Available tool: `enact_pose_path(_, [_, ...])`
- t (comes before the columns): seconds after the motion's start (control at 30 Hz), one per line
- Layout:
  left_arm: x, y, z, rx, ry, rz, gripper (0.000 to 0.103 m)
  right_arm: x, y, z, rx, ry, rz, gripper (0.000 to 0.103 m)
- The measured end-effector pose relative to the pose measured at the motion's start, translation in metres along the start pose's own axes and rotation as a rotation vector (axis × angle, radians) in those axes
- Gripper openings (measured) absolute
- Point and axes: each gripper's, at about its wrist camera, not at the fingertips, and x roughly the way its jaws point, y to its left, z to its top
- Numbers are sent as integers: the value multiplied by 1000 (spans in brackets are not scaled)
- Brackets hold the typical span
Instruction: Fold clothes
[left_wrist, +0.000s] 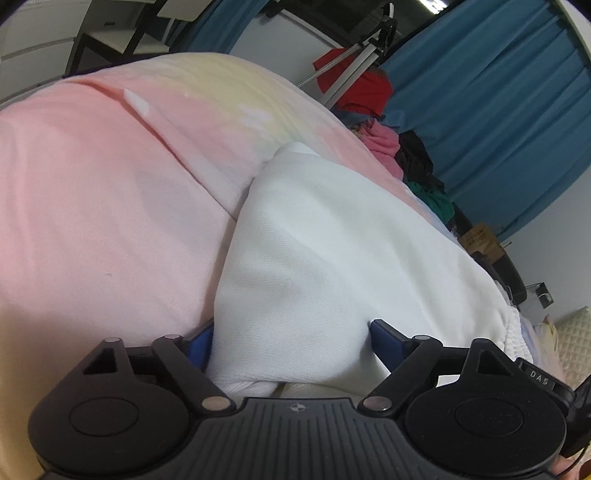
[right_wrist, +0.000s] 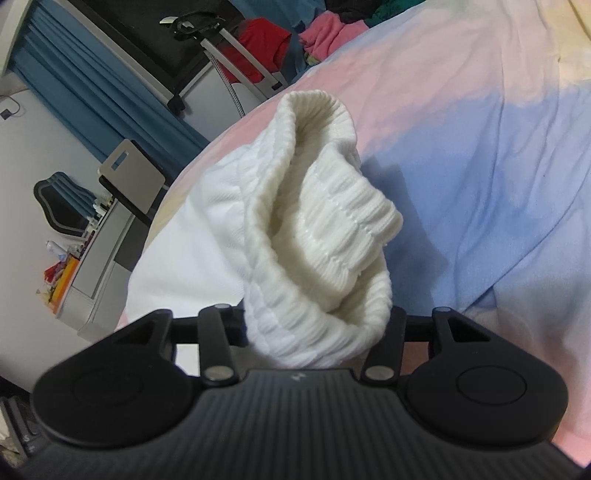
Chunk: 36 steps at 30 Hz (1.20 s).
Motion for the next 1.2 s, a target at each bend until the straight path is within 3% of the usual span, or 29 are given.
enact_pose_path(0.1, [-3, -1, -2, 8, -10, 9, 80, -3, 2, 0, 4, -14, 5, 45])
enact_pose_path(0.27, [-13, -13, -5, 60, -70, 21, 58, -12, 10, 1, -8, -50, 13, 41])
enact_pose_path(0.47, [-28, -41, -11, 147, -133, 51, 45, -24, 22, 2, -31, -86, 18, 39])
enact_pose_path(0.83, [-79, -97, 9, 117, -175, -38, 38, -83, 53, 21, -75, -164, 36, 36])
enact_pose_path(1.03, [-94, -162, 27, 170, -200, -99, 38, -130, 54, 50, -46, -225, 47, 36])
enact_pose_path(1.2, [-77, -234, 36, 233, -208, -150, 38, -168, 40, 89, -36, -298, 36, 36])
